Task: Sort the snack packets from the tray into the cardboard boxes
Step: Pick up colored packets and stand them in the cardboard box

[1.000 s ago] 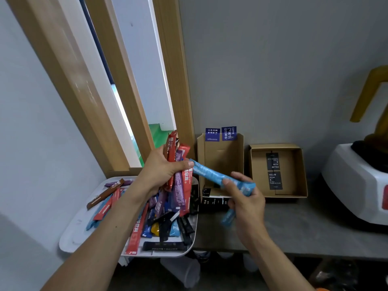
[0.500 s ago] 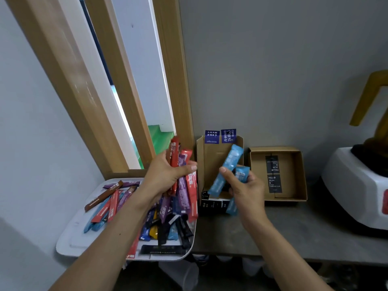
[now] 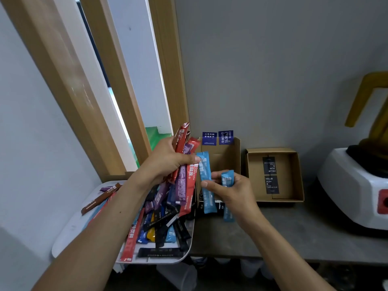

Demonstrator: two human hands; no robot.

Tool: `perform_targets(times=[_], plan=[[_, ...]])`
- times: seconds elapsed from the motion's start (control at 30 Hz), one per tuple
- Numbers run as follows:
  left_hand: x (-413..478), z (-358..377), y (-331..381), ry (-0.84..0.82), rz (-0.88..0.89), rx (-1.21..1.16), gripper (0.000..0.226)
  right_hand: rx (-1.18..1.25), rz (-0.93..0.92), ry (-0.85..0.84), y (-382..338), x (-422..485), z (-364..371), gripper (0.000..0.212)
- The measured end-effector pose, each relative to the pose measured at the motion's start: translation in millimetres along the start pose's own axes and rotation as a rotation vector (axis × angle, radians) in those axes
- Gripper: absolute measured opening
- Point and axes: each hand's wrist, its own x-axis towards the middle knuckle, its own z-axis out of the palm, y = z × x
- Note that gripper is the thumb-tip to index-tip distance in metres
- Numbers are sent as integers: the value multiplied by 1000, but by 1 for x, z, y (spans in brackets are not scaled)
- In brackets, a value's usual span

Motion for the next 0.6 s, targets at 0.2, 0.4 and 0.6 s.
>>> perform_targets(times=[0.2,0.4,0.6], plan=[[3,-8,-3,48,16,-1,38,-63,43,53,11,13,-5,18],[6,-20,-10,186,51,-51,46,-631,-13,295,39,46,15,31],[4,-29,-14,177,68,-26,42,-701,120,392,63,88,26,24]])
